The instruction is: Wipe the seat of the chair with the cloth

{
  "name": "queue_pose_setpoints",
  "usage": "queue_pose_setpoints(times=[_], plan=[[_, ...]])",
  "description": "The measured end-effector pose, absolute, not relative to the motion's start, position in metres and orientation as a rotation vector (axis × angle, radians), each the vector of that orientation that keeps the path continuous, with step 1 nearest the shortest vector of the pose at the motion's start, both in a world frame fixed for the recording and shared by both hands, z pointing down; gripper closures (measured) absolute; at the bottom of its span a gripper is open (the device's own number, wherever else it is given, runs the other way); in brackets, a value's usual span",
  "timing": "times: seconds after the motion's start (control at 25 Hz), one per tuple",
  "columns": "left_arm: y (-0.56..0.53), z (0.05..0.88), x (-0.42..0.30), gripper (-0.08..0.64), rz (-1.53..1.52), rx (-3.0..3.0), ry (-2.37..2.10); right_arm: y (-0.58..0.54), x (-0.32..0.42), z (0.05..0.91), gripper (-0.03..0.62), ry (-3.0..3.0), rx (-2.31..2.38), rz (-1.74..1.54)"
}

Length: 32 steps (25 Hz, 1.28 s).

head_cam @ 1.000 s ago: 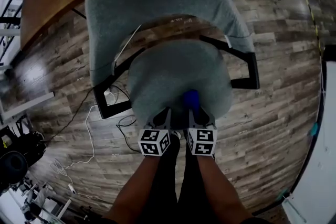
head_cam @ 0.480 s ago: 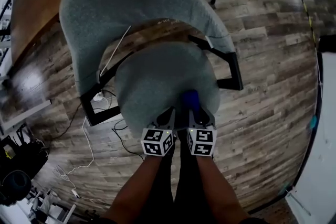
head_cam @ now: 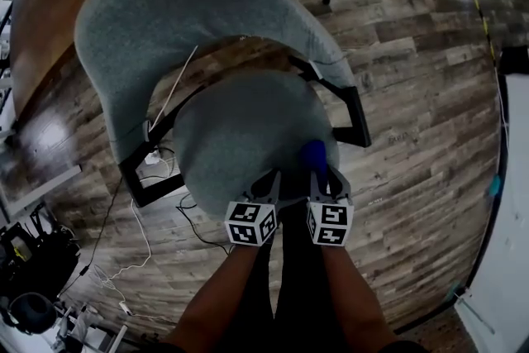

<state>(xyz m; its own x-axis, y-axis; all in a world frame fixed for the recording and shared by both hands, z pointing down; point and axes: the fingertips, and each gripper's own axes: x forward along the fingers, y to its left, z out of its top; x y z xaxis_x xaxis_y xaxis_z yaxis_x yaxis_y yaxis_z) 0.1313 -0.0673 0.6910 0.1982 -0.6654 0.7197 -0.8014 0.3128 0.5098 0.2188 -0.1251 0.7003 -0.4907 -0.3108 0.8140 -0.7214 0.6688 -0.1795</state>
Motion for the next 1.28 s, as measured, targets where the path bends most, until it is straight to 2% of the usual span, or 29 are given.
queue_pose_setpoints(times=[0.8, 1.0, 1.28], plan=[[-0.068, 0.671, 0.144, 0.557, 0.139, 1.432, -1.506, -0.158, 0.250, 0.698, 0.489, -2.040, 0.820, 0.488], [-0.053, 0.639, 0.118, 0.557, 0.102, 1.417, -1.558, -0.159, 0.238, 0.655, 0.489, -2.104, 0.788, 0.415], [-0.020, 0.544, 0.072, 0.557, 0.054, 1.441, -1.675, -0.129, 0.211, 0.546, 0.489, -2.202, 0.764, 0.337]])
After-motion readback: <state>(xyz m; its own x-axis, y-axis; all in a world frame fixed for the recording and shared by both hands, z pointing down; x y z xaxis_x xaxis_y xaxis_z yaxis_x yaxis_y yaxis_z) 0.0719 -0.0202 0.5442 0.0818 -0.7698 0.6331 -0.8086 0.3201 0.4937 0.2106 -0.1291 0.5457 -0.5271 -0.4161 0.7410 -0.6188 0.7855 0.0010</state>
